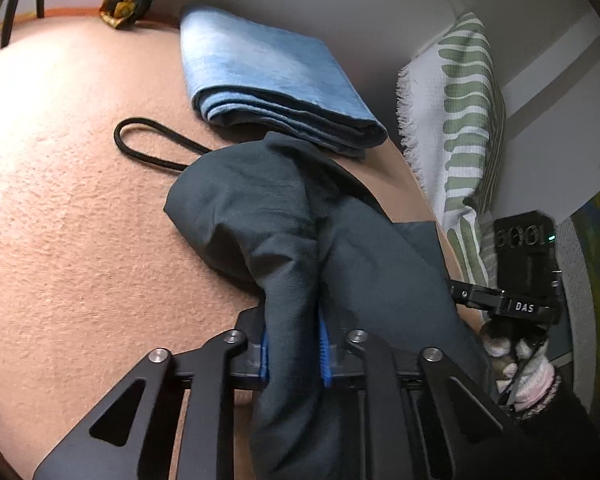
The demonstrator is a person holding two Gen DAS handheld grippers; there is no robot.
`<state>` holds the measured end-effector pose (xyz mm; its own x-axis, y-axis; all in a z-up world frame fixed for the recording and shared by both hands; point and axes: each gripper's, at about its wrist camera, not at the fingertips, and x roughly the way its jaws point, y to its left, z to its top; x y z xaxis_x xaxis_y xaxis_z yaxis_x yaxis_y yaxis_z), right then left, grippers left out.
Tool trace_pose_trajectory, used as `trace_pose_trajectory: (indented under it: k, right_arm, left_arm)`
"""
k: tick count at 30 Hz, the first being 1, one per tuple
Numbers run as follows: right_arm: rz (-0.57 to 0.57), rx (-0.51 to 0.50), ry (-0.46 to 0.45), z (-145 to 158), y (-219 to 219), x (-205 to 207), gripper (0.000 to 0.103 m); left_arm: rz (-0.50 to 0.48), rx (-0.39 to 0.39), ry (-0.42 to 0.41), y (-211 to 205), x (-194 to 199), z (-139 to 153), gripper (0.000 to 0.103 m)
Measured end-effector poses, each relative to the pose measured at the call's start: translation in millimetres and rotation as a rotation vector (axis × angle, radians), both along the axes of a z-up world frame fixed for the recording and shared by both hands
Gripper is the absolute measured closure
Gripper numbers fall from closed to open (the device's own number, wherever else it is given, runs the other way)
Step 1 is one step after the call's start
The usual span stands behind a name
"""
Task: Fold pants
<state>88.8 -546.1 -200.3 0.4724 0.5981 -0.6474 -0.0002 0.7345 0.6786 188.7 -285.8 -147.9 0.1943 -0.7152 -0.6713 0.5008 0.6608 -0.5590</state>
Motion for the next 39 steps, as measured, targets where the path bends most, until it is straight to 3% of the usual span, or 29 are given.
trace_pose_trajectory:
  k: [3,9,10,12,13,15,17,21,24,27,28,29,34,39]
  right_arm:
    - [0.0,-0.086,-0.032,16,11,-2,0.083]
    - [-0.059,-0.082,-0.065,36,0,-16,0.093]
    - [-0.061,-0.092,-0.064,36,-2,-17,0.09]
    - [-0.062,-0.109,-0.038,32,-5,-19,0.071]
    - [-0.069,-0.104,-0.005,28,-9,-19,0.051]
    - [-0.094,-0.083,0.012,23,-16,-20,0.043]
    - [-0.084,-0.049,0.022,18,-20,-19,0.027]
    - [-0.048,-0.008,0.053,1,-17,-6,0.025]
    - [-0.009,0.046,0.017,-2,-9,3,0.023]
    - [0.026,0.013,-0.006,-3,1,6,0.044]
    - [0.027,0.021,0.003,-6,2,6,0.063]
    - [0.018,0.018,0.013,-9,3,5,0.07]
    - [-0.028,-0.054,-0.048,6,11,-9,0.085]
    - [-0.054,-0.168,-0.114,41,21,-26,0.089]
  left_arm:
    - [-0.002,-0.002,-0.034,2,-4,7,0.091]
    - [-0.015,-0.001,-0.067,9,-8,13,0.092]
    - [-0.014,0.0,-0.066,9,-7,13,0.092]
    - [-0.016,0.007,-0.064,9,-7,12,0.092]
    - [-0.016,0.007,-0.061,10,-7,11,0.092]
    - [-0.014,0.007,-0.055,9,-6,10,0.092]
    - [-0.014,0.011,-0.053,9,-5,9,0.092]
    - [-0.012,0.023,-0.056,6,-5,7,0.092]
    - [-0.011,0.035,-0.058,2,-4,4,0.092]
    - [-0.004,0.029,-0.048,3,-3,1,0.092]
    - [-0.002,0.027,-0.048,3,-4,1,0.092]
    - [-0.001,0.027,-0.053,3,-5,2,0.092]
    - [-0.009,0.026,-0.111,8,-13,17,0.094]
    - [-0.021,0.013,-0.177,14,-22,39,0.095]
